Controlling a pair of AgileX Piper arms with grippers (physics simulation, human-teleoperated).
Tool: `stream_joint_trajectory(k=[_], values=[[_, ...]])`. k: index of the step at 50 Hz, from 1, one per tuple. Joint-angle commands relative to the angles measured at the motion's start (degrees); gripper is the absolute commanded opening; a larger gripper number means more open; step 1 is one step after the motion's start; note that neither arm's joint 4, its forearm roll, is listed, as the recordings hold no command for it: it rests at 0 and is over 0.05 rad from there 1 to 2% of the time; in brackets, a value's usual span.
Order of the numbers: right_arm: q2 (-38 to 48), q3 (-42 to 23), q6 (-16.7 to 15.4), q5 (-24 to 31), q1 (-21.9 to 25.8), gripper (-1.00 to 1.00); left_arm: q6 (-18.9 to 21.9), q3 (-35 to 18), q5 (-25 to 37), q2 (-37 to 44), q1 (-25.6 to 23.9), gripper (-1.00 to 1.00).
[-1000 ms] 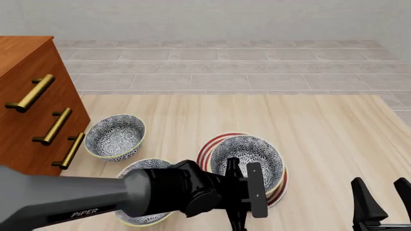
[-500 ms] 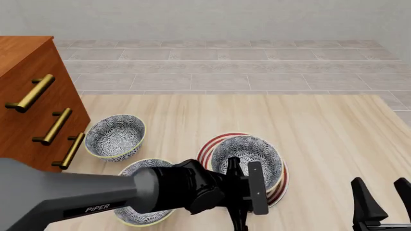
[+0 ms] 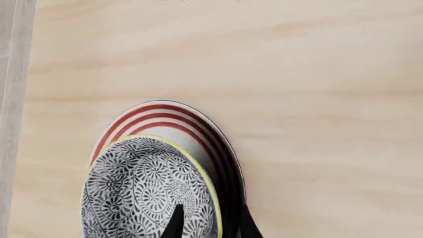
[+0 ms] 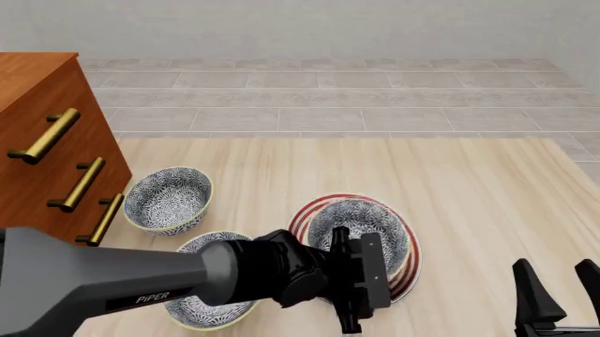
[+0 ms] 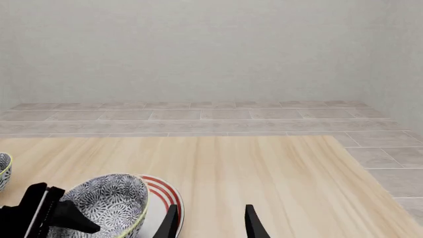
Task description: Put the bowl at the front on the plate.
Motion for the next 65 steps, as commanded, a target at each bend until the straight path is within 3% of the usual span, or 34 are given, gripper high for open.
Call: stream_joint_trajectory(k=[1,65], values=[[0.00,0.00,-0.01,0.00,-0.01,1.00,0.25,-0.28,-0.21,0.01,0.17,1.00],[0.00,0.00,0.01,-0.01,-0.01,1.00,-5.55,7.66,1.16,-15.25,-5.62,1.00]])
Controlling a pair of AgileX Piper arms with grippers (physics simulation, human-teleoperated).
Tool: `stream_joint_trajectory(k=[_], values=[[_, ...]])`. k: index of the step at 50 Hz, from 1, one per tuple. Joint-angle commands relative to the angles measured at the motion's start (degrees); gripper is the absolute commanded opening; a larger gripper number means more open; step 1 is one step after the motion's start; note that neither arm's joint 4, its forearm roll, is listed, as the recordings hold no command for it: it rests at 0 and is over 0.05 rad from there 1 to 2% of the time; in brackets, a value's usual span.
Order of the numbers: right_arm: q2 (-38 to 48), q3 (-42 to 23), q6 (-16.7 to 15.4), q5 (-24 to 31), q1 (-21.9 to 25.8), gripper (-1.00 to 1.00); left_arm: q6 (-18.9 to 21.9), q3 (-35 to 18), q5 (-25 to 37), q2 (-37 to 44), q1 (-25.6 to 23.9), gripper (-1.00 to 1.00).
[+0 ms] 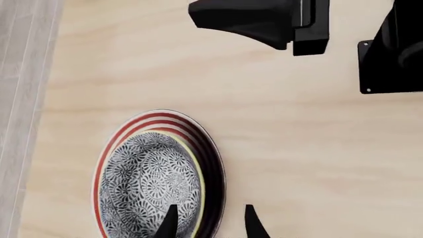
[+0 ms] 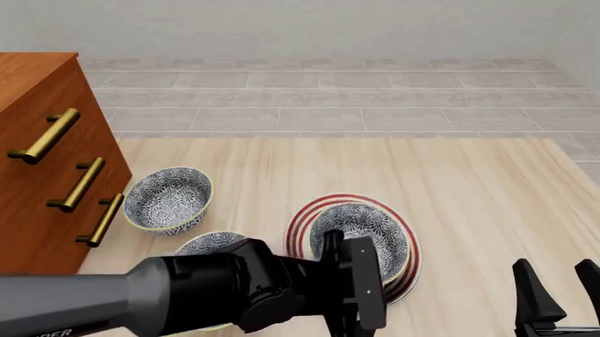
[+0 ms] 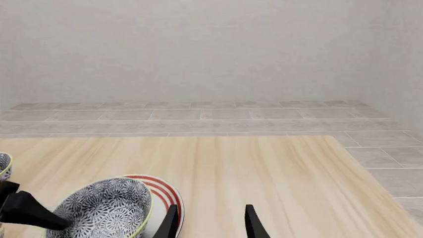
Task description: Put the bowl at the front on the plate.
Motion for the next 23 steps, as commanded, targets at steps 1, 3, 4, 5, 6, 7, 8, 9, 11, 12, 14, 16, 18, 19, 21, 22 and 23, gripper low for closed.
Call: stream_joint_trajectory(k=[1,3,4,5,6,7,8,9,11,12,14,16,18,19,21,22,23], values=[[0.00,0.00,-0.01,-0.01,0.00,1.00,-1.59,1.87,0.11,-3.90,-1.76,1.00],[0.00,0.00,0.00,0.01,0.00,1.00,-1.69,2.44,-0.10,-4.58,-2.01,1.00],[0.00,0.00,0.00,-0.01,0.00,1.00,-1.78,2.58,-0.15,-4.85,-2.08,1.00],[0.00,0.00,0.00,0.00,0.00,1.00,-2.13,2.57,0.09,-5.29,-2.29,1.00],[0.00,0.00,0.00,0.00,0.01,1.00,-2.05,2.76,-0.08,-5.78,-2.18,1.00],[0.00,0.00,-0.01,0.00,0.01,1.00,-2.15,2.80,-0.09,-6.10,-2.22,1.00],[0.00,0.00,0.01,0.00,0.00,1.00,-2.32,2.85,0.02,-6.66,-2.34,1.00],[0.00,0.00,0.02,0.00,-0.01,1.00,-1.74,3.12,-0.47,-6.97,-1.89,1.00],[0.00,0.00,-0.02,0.00,0.00,1.00,-1.49,3.29,-0.65,-7.41,-1.56,1.00],[-0.01,0.00,-0.02,-0.01,0.00,1.00,-1.61,3.20,-0.55,-7.66,-1.43,1.00],[0.00,0.00,0.00,0.00,0.00,1.00,-1.44,3.47,-0.57,-8.25,-1.24,1.00],[0.00,0.00,-0.01,0.00,0.00,1.00,-1.30,3.99,-1.14,-9.54,-0.79,1.00],[0.00,0.00,0.00,0.00,-0.01,1.00,-2.28,4.00,-1.11,-10.64,-0.78,1.00],[-0.01,0.00,-0.01,-0.01,0.00,1.00,-2.20,4.18,-1.19,-10.90,-0.76,1.00],[0.00,0.00,0.00,-0.01,0.00,1.00,-1.94,4.71,-1.60,-11.46,-0.85,1.00],[-0.01,0.00,0.00,-0.01,0.00,1.00,-2.56,4.80,-1.54,-12.39,-0.82,1.00],[0.00,0.00,0.00,0.00,0.00,1.00,-2.80,4.99,-1.96,-13.14,-0.46,1.00]])
